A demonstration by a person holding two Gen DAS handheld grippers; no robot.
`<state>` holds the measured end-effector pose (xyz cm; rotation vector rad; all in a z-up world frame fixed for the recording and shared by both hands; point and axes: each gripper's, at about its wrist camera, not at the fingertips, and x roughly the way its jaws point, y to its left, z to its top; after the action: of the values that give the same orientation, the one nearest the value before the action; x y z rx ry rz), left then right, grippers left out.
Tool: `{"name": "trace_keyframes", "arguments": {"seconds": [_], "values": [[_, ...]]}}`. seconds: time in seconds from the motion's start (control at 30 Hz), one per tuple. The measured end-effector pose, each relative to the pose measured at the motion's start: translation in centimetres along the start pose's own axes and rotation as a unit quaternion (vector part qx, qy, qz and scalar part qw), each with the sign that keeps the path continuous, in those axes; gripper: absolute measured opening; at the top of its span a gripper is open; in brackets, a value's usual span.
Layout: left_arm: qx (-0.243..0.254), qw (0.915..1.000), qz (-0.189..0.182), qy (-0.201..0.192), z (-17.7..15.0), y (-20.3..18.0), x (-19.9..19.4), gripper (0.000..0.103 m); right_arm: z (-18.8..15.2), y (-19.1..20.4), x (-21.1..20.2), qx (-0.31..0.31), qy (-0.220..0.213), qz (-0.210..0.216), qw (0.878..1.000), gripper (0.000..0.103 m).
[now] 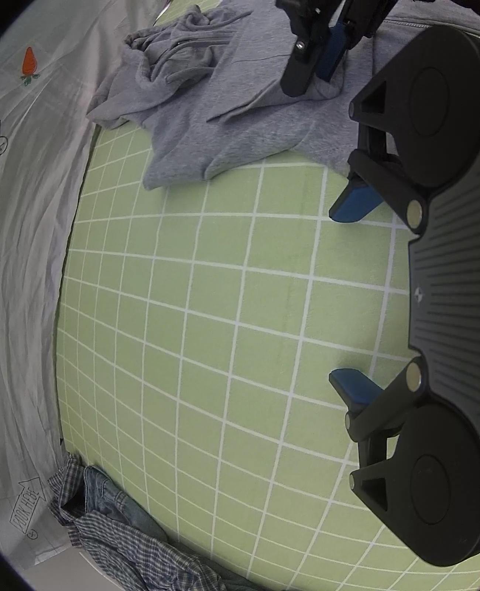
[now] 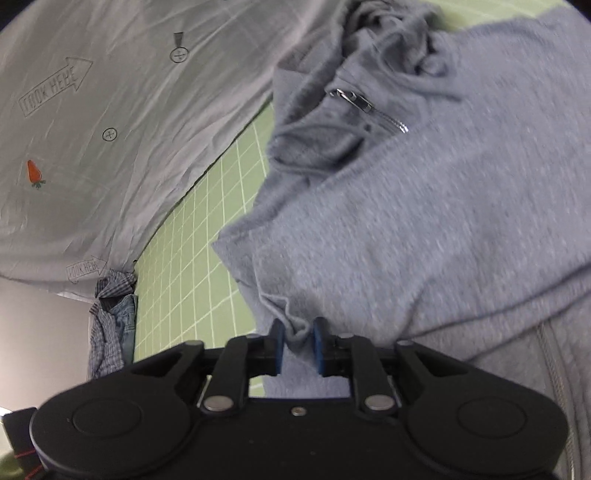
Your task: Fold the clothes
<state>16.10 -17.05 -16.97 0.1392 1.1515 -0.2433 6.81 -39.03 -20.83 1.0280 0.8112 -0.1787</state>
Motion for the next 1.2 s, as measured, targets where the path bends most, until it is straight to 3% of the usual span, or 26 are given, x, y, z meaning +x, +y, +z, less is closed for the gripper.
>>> {"name": "trace_keyframes", "arguments": {"seconds": [0.1, 0.17, 0.37, 0.5, 0.53, 0.93, 1.2], "values": [[0.004, 1.0000, 0.001, -0.002, 0.0, -0.3, -0.5, 0.087, 0.2, 0.1, -0.7, 0.009, 0.004, 0.011, 1.000, 0.045], [0.007, 1.0000, 0.002, -0.006, -0.1, -0.8, -1.1, 0.087, 0.3, 0.2, -2.2, 0.001, 0.000, 0.012, 1.000, 0.065], [0.011, 0.9996, 0.008, -0.024, -1.3, -3.3, -4.0, 0.089, 1.0, -1.3, -8.1, -0.016, -0.047, 0.015, 0.999, 0.086], [0.011, 0.9992, 0.010, -0.037, -2.8, -5.9, -6.2, 0.092, 1.8, -3.8, -13.0, -0.046, -0.083, -0.020, 0.995, 0.094], [0.013, 0.9990, 0.011, -0.041, -3.2, -6.7, -6.8, 0.092, 2.0, -4.5, -14.2, -0.057, -0.092, -0.033, 0.994, 0.101], [0.013, 0.9979, 0.022, -0.060, -8.0, -15.9, -10.1, 0.096, 4.9, -17.0, -25.6, -0.162, -0.152, -0.215, 0.951, 0.103], [0.002, 0.9973, 0.041, -0.061, -8.9, -20.4, -10.3, 0.096, 10.6, -26.4, -29.5, -0.177, -0.161, -0.320, 0.917, 0.103]]}}
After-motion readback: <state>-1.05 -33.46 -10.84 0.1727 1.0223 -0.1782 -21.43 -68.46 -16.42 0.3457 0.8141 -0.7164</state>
